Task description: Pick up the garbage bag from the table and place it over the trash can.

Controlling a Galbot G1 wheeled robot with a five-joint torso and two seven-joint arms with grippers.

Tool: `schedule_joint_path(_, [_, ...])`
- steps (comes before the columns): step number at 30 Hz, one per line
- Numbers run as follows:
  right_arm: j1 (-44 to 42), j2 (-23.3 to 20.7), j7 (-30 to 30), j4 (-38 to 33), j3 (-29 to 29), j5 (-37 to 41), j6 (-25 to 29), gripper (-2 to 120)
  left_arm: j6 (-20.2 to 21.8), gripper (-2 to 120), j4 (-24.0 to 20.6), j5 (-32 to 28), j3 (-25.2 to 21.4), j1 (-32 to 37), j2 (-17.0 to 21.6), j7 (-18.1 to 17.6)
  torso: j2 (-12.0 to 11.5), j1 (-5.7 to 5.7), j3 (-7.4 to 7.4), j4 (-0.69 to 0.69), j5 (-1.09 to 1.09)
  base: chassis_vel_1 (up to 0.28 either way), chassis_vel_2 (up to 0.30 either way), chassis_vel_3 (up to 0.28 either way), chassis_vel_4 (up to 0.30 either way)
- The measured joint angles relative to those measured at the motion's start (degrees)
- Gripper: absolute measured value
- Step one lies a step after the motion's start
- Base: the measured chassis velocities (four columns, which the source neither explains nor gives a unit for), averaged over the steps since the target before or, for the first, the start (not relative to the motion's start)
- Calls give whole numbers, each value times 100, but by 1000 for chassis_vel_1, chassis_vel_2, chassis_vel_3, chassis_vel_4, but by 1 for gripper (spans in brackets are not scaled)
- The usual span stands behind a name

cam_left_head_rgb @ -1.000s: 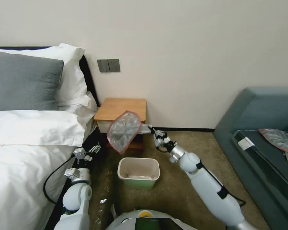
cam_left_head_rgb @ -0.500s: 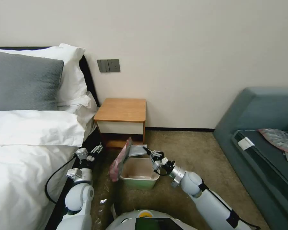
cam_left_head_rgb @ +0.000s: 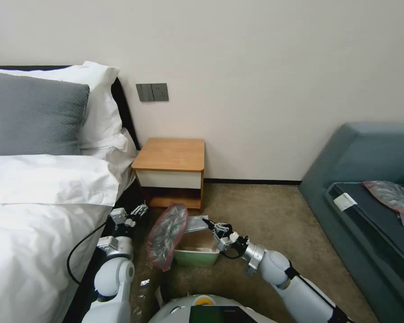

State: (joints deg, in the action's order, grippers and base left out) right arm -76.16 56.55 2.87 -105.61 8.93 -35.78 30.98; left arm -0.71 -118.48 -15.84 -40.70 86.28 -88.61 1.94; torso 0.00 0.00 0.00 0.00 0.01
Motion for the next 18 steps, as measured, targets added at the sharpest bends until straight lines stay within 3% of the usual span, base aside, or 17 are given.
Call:
schedule_joint_path(4, [-53,-96,66,4,29,105,14,5,0,98,3,1,7,-9,13,1,0,0,0,0,-1,0,0,0,0])
schedule_joint_path(10, [-198,-462,344,-106,96,299,26,32,2,98,32,38,107,-17,18,7,0,0,0,0,0,0,0,0,0])
schedule_joint_path(12, [-224,-498,355,-113,115,306,26,35,3,98,36,44,129,-17,16,7,0,0,0,0,-1,0,0,0,0])
schedule_joint_path(18, [-496,-706,507,-272,542,413,103,61,10,98,47,62,227,-17,30,9,0,0,0,0,1,0,0,0,0])
